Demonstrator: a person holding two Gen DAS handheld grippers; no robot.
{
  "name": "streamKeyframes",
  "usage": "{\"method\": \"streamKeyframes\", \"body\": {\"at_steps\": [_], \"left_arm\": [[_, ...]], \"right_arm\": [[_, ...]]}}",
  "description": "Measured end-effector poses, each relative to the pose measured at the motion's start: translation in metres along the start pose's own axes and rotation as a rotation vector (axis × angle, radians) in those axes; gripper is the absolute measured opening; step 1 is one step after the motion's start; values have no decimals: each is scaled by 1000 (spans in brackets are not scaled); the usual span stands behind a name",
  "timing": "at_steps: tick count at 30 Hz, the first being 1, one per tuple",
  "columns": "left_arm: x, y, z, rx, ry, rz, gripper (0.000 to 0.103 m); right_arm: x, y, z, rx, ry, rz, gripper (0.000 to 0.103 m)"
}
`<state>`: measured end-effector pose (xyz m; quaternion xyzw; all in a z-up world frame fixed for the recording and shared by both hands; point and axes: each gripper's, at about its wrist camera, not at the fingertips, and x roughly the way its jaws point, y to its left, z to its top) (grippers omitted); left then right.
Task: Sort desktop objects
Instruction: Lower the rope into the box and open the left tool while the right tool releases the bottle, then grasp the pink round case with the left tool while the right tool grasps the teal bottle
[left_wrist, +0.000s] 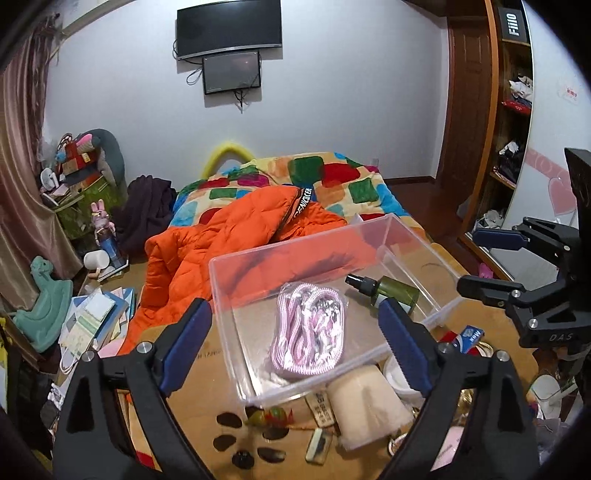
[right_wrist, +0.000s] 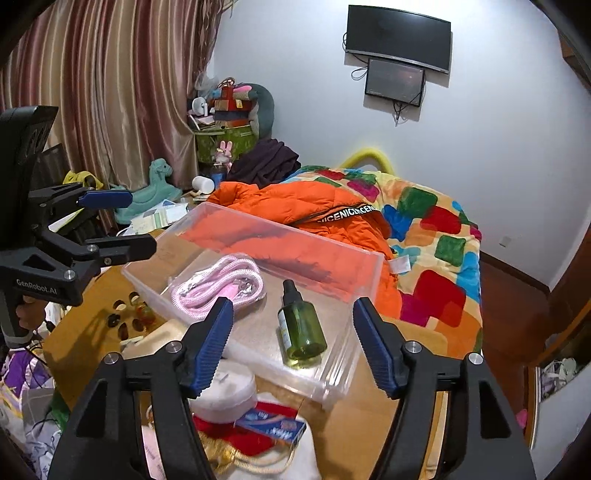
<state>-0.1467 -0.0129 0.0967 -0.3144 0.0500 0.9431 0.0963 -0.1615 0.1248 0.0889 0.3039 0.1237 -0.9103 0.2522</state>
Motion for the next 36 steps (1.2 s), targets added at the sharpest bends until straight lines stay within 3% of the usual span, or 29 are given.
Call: {"method": "streamKeyframes", "body": {"at_steps": [9,19,36], "left_arm": [[-23,-3,-25,-29,1,18,95],[-40,-33,-60,-14,10,34,96],[-45,-94,-112,-47,65,-51,96]], "right_arm": [[-29,4,-31,10,-17,-26,66],[-52,-8,-82,61,-8,-62,66],[-45,-10,-157,95,84,-31,66]]}}
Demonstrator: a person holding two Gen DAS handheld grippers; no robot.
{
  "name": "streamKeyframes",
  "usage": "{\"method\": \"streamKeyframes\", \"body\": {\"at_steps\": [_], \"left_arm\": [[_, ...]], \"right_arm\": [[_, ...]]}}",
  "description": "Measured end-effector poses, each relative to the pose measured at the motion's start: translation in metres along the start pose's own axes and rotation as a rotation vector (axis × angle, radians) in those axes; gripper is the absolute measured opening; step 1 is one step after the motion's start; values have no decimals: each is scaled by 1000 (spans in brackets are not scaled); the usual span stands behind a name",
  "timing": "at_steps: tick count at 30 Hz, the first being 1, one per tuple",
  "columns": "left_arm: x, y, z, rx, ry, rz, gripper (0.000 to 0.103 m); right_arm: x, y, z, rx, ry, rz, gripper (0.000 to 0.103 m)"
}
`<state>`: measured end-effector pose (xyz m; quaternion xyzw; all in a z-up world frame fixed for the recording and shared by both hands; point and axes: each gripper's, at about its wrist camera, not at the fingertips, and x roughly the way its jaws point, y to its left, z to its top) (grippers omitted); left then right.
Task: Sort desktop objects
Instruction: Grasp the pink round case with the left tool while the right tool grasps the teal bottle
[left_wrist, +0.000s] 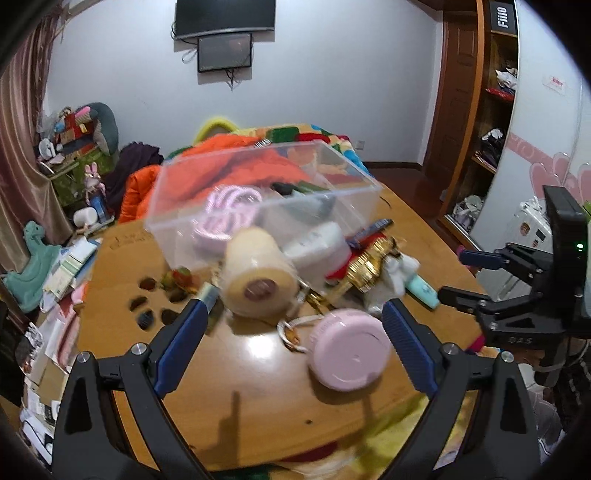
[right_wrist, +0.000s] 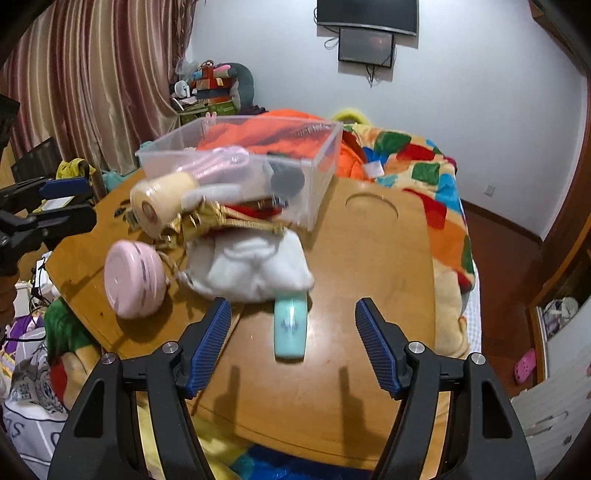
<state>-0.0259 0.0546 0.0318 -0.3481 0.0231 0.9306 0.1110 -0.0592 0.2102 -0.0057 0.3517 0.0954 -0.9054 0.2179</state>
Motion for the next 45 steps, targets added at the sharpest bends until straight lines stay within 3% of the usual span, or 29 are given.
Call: {"method": "streamKeyframes", "body": {"at_steps": [10,16,18,21,26,31,33,45], "left_arm": [[33,-35,-18,43,71,-11,96],[48,-35,-25,11,88,15,96],[50,-33,-26,-3,87,19,96],[53,-31,-28,-13,89,25,96],[61,-37,-32,5,107,1,78],[65,-37,-34,0,94,19,75],[64,-37,-34,-3,85,27,65],[54,-22,-37,-60,77,-14,63]], "right_arm": [[18,-13,-18,46,22,19,65],[29,-9,-17,16,34,32,52],[33,-7,-17,5,37,40,42],[38,-7,-16,2,40,40,40],[41,-10,-13,23,27,38,32],[43,-3,-13,-18,19,2,25],[42,-1,-13,-17,17,4,23],[19,-20,-29,84,30,-5,23]]}}
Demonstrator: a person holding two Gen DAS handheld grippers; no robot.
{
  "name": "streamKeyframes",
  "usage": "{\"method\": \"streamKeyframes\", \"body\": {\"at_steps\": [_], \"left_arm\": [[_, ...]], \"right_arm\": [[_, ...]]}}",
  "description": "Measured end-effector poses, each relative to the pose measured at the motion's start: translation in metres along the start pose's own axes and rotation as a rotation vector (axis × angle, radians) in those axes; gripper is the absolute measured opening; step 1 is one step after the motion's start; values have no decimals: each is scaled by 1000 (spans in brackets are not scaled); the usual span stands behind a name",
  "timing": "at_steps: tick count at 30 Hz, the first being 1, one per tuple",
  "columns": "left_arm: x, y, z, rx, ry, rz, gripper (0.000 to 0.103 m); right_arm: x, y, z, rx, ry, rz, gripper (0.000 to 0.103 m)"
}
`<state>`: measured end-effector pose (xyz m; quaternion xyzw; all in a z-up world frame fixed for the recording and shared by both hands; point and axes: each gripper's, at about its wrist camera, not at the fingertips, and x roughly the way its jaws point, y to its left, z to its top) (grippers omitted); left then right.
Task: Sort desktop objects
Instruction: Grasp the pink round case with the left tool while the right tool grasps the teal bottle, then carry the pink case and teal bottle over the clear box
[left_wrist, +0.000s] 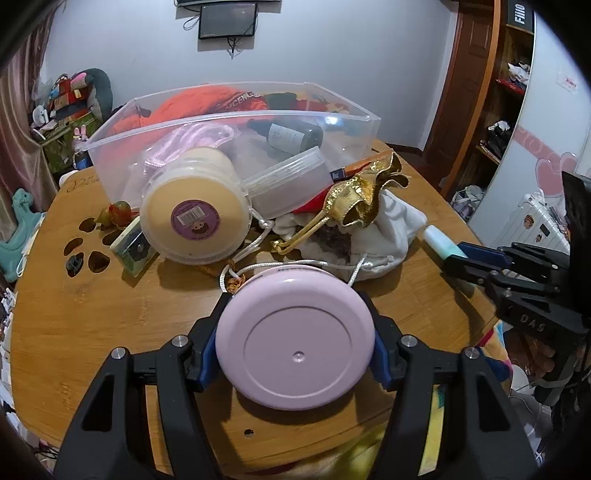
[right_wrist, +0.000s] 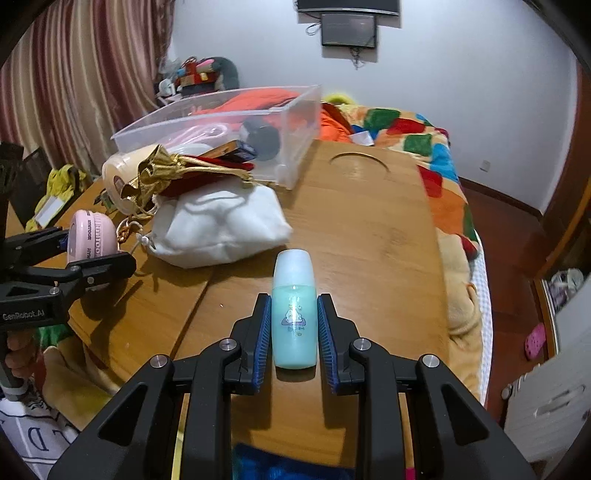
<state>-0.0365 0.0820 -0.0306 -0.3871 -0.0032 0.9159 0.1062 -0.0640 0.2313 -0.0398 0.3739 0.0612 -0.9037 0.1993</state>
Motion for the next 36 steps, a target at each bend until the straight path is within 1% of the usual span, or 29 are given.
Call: {"method": "streamKeyframes", "body": {"at_steps": [9,12,20,28,32,36], "left_arm": [[-22,4,6,9,-55,-5,63],[-31,9,10,3,-76,-2,63],[-53,24,28,7,-141,40,63],[-62,35,46,26,-184,51,63],[-63,43,59,16,-201,41,63],[-63,54,71,5,-208,24,63]], "right_arm": [[-28,-4,4,57,-55,14,23],[-38,2,10,50,-81,17,23],[-57,25,33,-7,-144,25,23],[-57,47,61,-63,-169,35,23],[-47,62,78,-75,-173,57,23],[-36,67,95,-73,-179,85,23]]}}
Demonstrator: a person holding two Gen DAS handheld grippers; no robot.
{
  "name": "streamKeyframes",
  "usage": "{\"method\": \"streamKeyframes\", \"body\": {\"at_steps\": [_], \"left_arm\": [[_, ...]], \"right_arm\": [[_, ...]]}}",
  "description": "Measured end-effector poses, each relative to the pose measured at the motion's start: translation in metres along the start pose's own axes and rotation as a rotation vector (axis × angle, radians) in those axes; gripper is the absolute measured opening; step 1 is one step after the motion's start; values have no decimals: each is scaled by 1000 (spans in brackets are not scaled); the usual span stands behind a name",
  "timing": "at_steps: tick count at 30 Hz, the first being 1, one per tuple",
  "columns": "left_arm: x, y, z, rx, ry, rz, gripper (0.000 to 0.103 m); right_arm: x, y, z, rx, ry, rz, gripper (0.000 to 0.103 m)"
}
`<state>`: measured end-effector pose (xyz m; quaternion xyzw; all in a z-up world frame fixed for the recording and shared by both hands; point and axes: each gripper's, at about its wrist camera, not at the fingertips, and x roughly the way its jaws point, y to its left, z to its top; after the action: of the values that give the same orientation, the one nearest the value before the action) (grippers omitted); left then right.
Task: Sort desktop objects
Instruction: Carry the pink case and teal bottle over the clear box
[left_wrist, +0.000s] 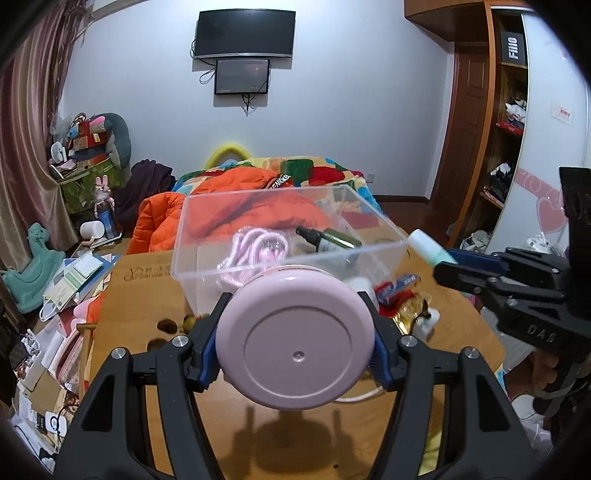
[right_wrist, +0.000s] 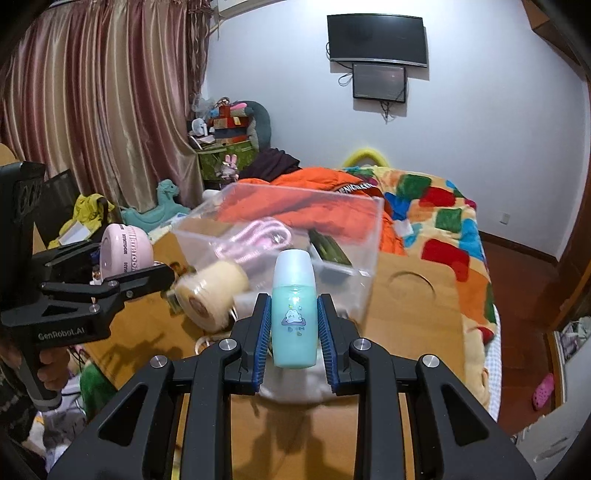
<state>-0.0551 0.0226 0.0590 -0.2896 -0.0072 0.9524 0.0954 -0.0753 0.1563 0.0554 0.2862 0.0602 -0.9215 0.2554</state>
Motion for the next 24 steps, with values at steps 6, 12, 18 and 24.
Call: {"method": "streamKeyframes", "body": {"at_steps": [6,12,18,24], "left_arm": [[7,13,22,15,-5,-3,63],[13,27,46,29,-40,7,63],[28,41,63,34,-51,19,63],[52,57,71,12,-13,8,63]], "right_arm": [[19,1,24,8,-2,22,23],[34,-3,46,2,-11,26,23],[55,-7,65,1,-6,21,23],[78,-15,79,14,13,29,23]]}}
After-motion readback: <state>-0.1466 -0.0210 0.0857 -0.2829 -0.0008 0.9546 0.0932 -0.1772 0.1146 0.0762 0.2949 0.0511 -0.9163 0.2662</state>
